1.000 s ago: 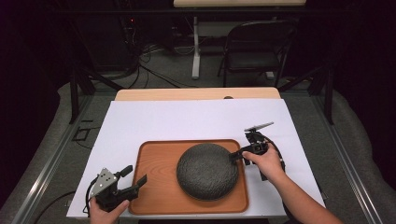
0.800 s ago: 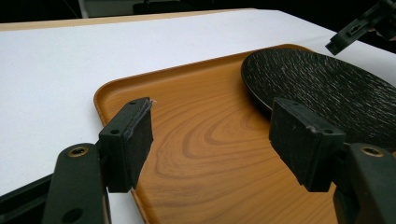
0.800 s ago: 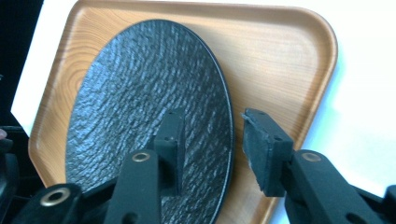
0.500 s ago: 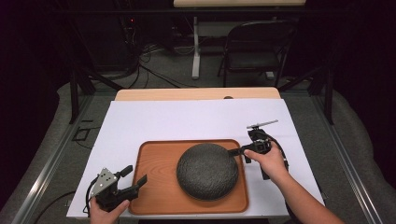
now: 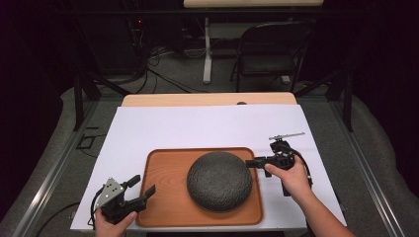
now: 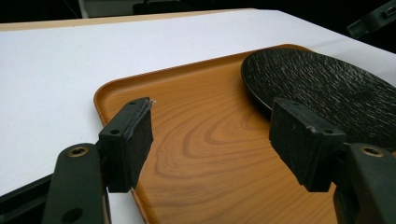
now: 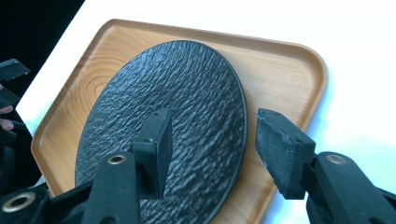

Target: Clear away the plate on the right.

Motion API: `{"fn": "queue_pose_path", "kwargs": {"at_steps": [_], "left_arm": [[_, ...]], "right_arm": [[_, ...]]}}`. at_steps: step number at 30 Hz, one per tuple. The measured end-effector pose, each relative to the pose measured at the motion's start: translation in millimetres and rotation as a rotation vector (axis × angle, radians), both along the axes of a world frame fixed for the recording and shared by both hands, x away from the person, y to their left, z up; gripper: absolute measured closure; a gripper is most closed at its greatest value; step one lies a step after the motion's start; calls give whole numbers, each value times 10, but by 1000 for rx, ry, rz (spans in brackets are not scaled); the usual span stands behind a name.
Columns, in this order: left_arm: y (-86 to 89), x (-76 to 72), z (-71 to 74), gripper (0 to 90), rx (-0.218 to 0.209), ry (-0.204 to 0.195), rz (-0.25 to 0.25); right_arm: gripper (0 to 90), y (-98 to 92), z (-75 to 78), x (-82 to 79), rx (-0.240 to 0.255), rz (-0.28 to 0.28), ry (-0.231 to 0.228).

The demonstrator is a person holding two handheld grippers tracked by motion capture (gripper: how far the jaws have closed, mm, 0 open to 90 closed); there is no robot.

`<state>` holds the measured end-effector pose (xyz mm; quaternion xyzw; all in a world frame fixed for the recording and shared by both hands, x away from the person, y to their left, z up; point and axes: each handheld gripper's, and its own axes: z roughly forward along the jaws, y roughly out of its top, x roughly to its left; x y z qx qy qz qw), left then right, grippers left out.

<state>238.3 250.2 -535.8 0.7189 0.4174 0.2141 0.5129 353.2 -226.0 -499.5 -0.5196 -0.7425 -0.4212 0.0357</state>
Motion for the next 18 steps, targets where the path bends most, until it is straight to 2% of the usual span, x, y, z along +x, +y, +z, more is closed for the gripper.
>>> {"fn": "queue_pose_path", "kwargs": {"at_steps": [6, 11, 18], "left_arm": [[-2, 0, -1, 307, 2, 0, 0], [-3, 0, -1, 306, 3, 0, 1], [-7, -1, -2, 306, 5, 3, 4]], "right_arm": [[464, -175, -45, -184, 41, -47, -33], [464, -332, -90, -376, 37, -85, -63], [465, -447, -197, -553, 33, -117, -90]]}}
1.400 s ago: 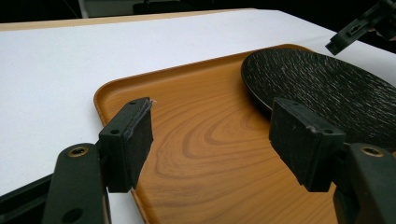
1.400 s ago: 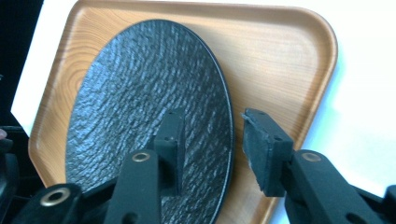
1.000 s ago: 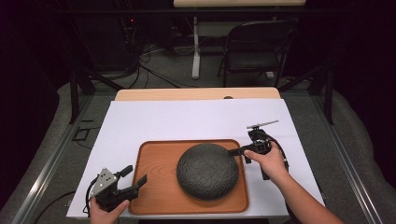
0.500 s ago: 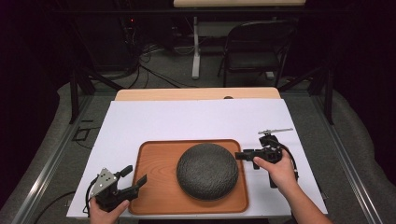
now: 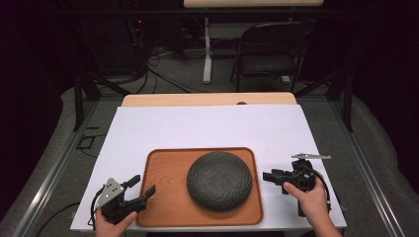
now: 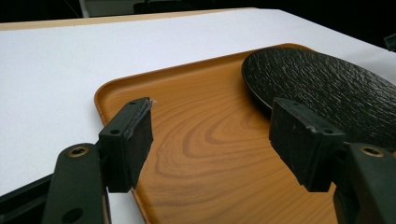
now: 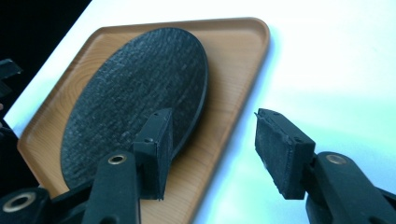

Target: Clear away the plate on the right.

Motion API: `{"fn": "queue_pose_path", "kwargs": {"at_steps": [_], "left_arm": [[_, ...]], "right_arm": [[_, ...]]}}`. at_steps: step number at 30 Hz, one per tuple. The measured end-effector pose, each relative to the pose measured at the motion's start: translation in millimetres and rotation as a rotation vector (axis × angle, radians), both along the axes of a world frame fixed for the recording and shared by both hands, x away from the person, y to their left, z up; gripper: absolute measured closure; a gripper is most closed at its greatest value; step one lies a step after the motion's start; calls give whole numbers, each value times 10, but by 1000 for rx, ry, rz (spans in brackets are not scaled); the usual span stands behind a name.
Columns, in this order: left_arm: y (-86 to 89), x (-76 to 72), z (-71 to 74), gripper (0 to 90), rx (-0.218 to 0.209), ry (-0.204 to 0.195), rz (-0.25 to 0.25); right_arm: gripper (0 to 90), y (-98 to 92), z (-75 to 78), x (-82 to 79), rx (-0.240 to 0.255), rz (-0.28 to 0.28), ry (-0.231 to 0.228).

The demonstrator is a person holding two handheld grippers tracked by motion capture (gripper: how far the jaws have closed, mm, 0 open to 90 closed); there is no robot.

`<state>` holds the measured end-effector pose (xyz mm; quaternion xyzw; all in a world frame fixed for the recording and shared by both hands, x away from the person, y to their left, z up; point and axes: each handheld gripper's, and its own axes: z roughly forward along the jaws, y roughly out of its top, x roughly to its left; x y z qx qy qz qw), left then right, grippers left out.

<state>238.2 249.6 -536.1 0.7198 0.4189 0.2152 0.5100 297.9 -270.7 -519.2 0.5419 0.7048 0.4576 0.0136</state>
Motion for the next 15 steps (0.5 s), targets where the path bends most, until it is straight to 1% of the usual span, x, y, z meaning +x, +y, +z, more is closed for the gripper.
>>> {"fn": "queue_pose_path", "kwargs": {"at_steps": [3, 4, 5, 8, 11, 14, 15], "left_arm": [[-3, 0, -1, 306, -2, 2, 0], [-3, 1, -1, 307, -1, 2, 1], [-4, 1, -2, 306, 0, 3, 1], [-8, 8, -8, 307, 2, 8, 2], [-12, 12, -10, 307, 12, 15, 5], [-19, 15, -8, 312, 2, 28, -1], [-21, 16, -3, 314, -11, 33, -10]], "right_arm": [[465, -33, -59, -45, 4, -16, -5], [465, -50, -93, -55, 12, -23, -12], [466, -61, -117, -65, 18, -30, -7], [465, -86, -185, -83, 18, -47, -14], [465, -102, -216, -103, 43, -63, -11], [465, -118, -255, -124, 51, -76, -11], [465, -125, -268, -128, 47, -75, -9]]}}
